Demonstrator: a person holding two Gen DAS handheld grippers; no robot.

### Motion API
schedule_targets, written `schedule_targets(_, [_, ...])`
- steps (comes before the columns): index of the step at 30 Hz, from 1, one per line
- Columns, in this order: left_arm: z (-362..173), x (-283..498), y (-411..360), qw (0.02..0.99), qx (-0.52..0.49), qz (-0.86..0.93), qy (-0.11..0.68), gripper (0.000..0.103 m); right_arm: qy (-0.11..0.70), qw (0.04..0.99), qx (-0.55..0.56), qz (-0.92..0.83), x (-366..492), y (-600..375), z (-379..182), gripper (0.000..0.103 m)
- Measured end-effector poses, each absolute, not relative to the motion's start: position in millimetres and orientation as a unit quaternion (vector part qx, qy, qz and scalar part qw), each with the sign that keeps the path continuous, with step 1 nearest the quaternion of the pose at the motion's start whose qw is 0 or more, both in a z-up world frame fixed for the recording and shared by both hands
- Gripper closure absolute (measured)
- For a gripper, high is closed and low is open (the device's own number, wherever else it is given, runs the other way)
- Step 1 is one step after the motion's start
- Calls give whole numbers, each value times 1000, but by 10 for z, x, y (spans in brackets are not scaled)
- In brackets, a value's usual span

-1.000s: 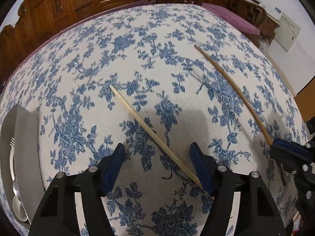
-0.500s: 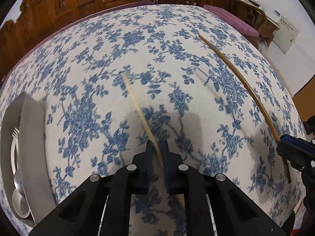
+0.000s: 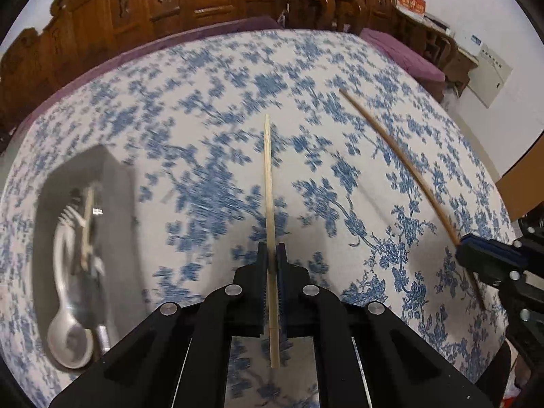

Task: Organize utensils
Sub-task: 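Carry both chopsticks over the tray and lower them in, opening both tools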

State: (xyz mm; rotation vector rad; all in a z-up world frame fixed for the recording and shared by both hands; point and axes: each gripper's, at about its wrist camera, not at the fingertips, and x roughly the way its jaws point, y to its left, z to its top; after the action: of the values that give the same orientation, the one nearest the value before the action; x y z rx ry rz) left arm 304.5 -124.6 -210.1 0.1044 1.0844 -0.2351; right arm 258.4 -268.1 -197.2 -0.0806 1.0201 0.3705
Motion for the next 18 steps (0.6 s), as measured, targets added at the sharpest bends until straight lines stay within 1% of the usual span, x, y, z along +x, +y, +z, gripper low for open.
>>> schedule_targets(9, [-1768,2925,-683,866,30,-100,489,99,472,858,-49,197,2609,-2170,-1822,97])
schedule_targets(18, [-1606,2847,-140,875,13,-82,477,99,463,856,-58,223,2660,-1605,-1740,97])
